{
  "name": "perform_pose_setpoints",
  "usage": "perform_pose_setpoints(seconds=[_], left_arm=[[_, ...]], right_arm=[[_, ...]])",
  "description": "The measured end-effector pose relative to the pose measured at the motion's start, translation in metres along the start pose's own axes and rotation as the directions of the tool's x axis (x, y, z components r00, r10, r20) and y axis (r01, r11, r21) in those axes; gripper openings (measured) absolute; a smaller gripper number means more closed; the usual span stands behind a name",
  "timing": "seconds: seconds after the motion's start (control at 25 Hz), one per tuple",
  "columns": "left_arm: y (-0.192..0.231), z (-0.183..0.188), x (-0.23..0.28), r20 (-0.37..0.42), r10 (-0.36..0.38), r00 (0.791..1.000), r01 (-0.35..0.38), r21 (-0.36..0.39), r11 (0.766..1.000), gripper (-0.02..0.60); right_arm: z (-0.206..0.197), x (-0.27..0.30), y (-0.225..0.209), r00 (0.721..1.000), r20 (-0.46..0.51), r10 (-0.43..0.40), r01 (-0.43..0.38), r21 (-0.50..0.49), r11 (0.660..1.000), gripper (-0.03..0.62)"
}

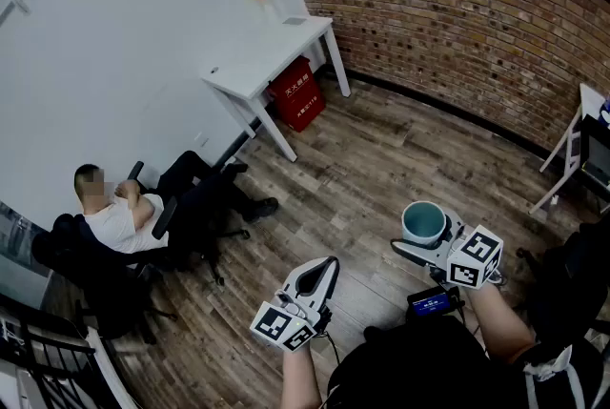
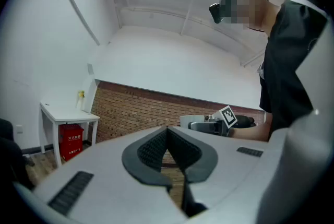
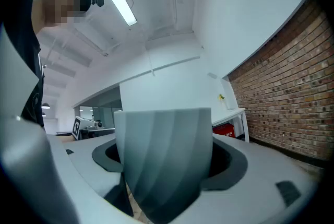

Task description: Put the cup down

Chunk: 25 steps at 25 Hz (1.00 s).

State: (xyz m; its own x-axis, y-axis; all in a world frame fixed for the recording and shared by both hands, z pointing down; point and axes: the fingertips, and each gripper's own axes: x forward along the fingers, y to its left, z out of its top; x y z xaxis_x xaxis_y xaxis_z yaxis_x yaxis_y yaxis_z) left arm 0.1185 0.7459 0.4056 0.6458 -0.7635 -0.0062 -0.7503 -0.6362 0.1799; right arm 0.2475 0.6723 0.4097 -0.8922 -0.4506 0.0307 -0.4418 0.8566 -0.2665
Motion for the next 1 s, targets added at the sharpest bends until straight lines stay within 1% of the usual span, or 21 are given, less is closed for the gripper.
perform_pose_setpoints(seconds=[0.4,0.6,1.0], left_arm=[[-0.0020,0.0008,0.0023,0.004,-0.007,1.000,0.007,-0.003,1.000,0.008],[0.0001,0.0022,0.0016,0.003,-0.008,1.000,0.008,-0.003,1.000,0.008],[-0.0009,0.0015,0.0046,-0.001,-0.005,1.000,0.005,-0.005,1.000,0.008]], right_arm=[[0.0003,-0.0011,-0.0012,1.000,0.011,0.004,-0.004,0.000,1.000,0.403],[0.0040,0.0003,-0.0014,0.999,0.036,0.009,-0.011,0.044,0.999,0.403],[0.0022,-0.0014,-0.0054,1.000,0.015,0.013,-0.014,0.060,0.998,0.403]])
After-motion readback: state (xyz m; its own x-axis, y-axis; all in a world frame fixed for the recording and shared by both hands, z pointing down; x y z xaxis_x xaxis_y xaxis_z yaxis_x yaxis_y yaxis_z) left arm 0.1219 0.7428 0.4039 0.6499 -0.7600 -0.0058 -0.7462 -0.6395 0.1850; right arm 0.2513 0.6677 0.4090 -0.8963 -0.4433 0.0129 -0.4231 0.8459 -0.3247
